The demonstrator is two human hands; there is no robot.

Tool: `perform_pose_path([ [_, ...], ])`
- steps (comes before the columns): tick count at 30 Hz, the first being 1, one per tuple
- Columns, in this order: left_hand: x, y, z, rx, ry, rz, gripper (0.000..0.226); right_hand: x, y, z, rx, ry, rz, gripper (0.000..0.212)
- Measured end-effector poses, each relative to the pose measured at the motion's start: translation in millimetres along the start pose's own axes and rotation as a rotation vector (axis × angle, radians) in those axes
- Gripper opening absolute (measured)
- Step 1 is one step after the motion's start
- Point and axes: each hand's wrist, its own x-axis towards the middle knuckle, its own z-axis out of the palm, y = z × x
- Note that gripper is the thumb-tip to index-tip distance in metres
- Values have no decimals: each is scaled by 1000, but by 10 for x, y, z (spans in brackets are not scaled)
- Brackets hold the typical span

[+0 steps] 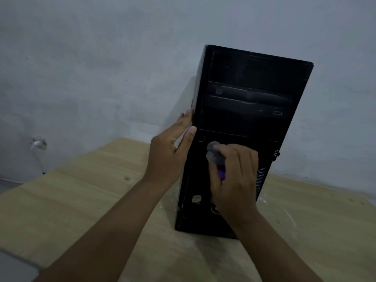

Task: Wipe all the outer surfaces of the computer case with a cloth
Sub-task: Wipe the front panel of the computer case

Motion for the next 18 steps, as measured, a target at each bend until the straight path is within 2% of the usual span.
perform_pose_path([
  [3, -132, -23, 92, -5, 57, 3, 41, -158, 2, 15, -58, -32, -50, 29],
  [5, -223, -19, 165, -24, 80, -8, 42, -333, 74, -61, -86, -134, -159, 38],
  [7, -310, -29, 239, -22, 89, -13, 44, -478, 197, -203, -87, -260, -256, 37],
  [10, -417, -72, 362, -6, 100, -39, 47, -529, 373, -380, -81, -376, -317, 40],
  [13, -497, -63, 491, -43, 138, -98, 49, -387, 446, -400, -75, -289, -221, 60],
  [16, -542, -27, 600, -44, 185, -135, 51, -366, 379, -342, -71, -212, -119, 55],
  [18, -551, -19, 641, -38, 213, -140, 51, -497, 349, -310, -58, -244, -131, 51],
])
